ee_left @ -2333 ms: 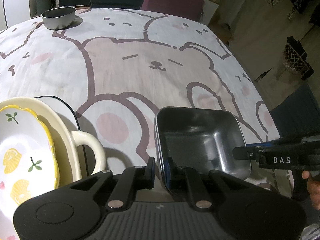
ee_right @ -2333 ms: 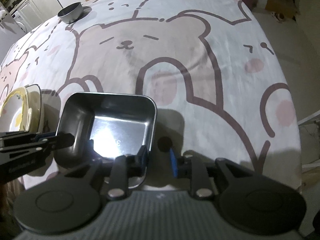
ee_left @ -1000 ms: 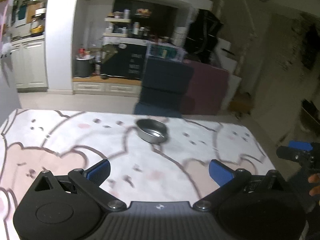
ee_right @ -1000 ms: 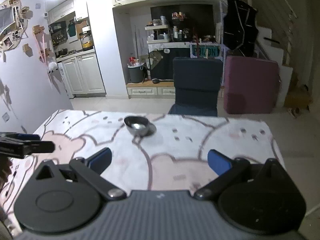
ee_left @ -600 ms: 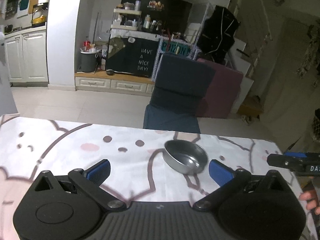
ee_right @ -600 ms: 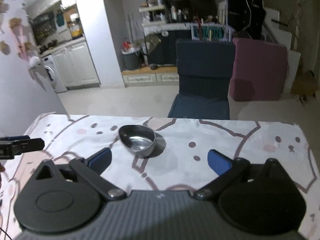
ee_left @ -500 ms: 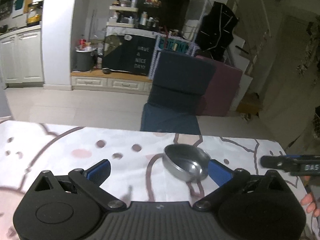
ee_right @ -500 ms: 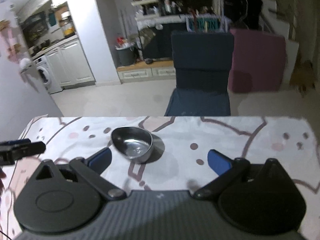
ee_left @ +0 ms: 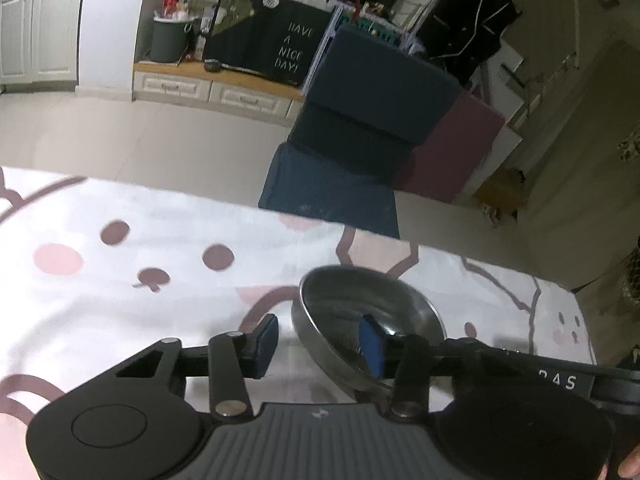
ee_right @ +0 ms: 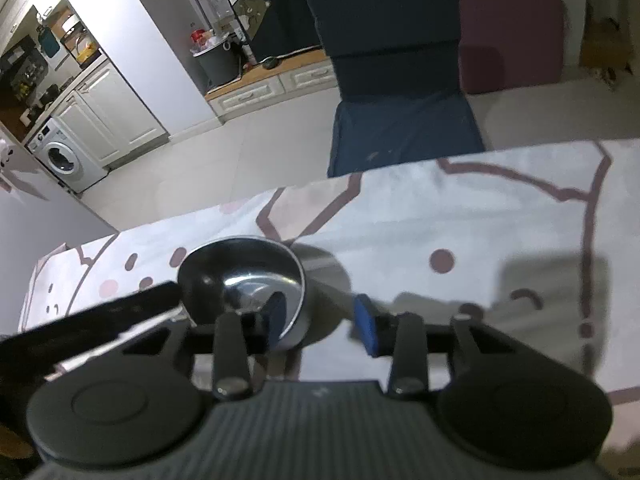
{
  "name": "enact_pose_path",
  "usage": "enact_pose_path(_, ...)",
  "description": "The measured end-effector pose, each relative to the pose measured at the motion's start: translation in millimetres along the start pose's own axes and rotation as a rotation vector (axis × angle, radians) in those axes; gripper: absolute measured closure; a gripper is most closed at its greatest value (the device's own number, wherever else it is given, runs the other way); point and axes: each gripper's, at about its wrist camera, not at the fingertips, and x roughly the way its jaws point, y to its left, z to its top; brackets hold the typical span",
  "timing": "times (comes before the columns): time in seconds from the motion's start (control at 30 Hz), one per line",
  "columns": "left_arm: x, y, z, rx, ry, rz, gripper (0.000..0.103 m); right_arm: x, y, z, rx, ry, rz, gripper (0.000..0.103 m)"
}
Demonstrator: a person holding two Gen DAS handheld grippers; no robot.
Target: Organize plates and bowls
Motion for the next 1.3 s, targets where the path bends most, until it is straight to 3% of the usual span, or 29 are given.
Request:
enact_pose_path(0.03,4,0,-1,-0.005,0.007,-0.001,0.064,3,1,0,-0.001,0.005,0.002,0.064)
enact_pose_path(0.1,10,-1,-1,-0.017,0.022,0.001,0.08,10,3,0,-0.012,0.01,-0.004,0.072)
enact_pose_path(0.23,12,-1,-2,-0.046,0.021,0.007,0.083,13,13,-3,-0.048,0.008,0.0,0.092)
enact_pose_path(0.37,6,-1,-4,-0.07,0.004,0.018,0.091,11,25,-7,-0.113,-0.011,-0.043,0.092)
enact_pose_path(0.7,-49,-23,-12,-0.078,-0.051,-0.009,0.094,-28,30,-20,-0.122,-0.05,-0.037,0.095)
enact_pose_path(0.93,-112,-61,-31,-0.059,-0.112,-0.051,0.095,-96,20,-39,-0.096,-0.12,0.007,0.095)
enact_pose_path(1.3,-201,-142,-101,0.014,-0.171,-0.127,0.095,-225,-27,-101,-0.061,-0.239,0.038,0.096)
